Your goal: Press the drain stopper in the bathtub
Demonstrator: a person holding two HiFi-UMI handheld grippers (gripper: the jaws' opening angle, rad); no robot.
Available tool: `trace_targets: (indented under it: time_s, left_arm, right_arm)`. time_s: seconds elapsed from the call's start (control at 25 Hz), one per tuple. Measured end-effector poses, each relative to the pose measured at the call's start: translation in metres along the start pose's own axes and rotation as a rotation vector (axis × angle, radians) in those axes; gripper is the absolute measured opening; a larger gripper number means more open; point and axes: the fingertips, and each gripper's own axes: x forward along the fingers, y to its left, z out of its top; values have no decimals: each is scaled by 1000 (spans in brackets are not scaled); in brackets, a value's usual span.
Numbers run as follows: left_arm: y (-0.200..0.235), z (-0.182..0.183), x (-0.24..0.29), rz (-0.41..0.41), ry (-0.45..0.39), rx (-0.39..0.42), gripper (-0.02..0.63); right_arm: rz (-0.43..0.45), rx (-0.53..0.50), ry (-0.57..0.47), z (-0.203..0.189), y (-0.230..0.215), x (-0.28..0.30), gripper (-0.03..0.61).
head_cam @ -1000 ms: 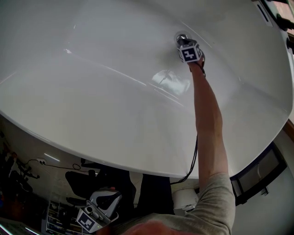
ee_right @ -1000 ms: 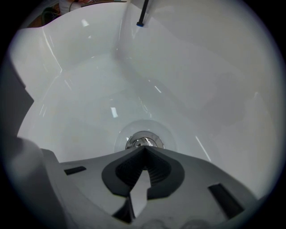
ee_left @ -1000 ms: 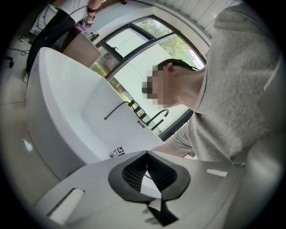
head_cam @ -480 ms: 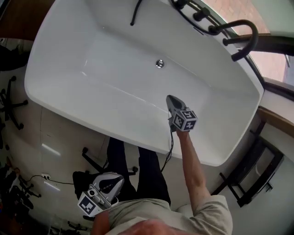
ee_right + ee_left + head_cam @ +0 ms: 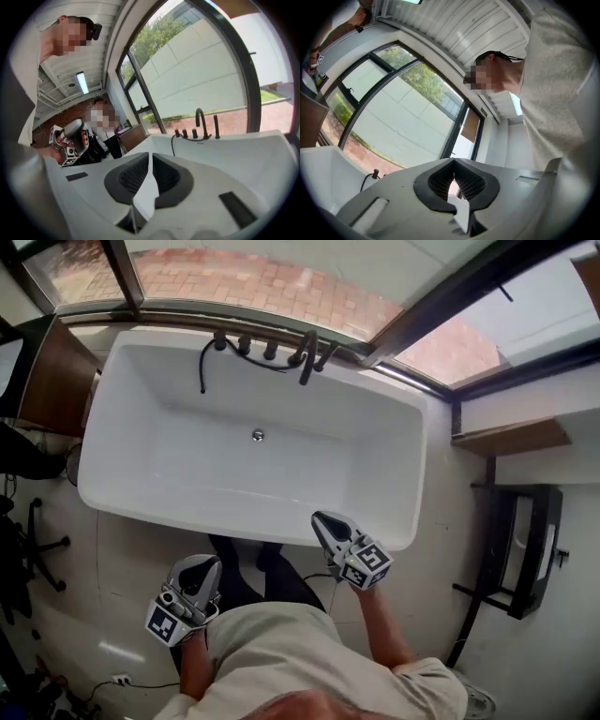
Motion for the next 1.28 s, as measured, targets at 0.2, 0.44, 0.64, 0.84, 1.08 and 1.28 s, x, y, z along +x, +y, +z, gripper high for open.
trace_targets:
  time_s: [0.2,0.44,0.64,0.84,1.08,1.28]
  left_arm:
    - [-46,48,47,-121,-59,31,-3]
    - [-64,96,52,-165,-128,103,-3]
    - [-66,128,50,-172,-161,164,-3]
    - [-70,149,50,-181,-189,204,-3]
    - [-66,146,52,-181,-196,178,-3]
    - [-62,139,59,-182,-184,157,-3]
  right_arm:
    - [-65,-125,-188,82,27,-71,40]
    - [-6,-187,-376,136,80,-96,-5]
    - [71,-259,-497,173,125,-107,-6]
    - [94,-339,-580,202,154,-121,-5]
    - [89,-354,-622,214,158,-136,-5]
    - [68,-320,-597,211,146,-135,-5]
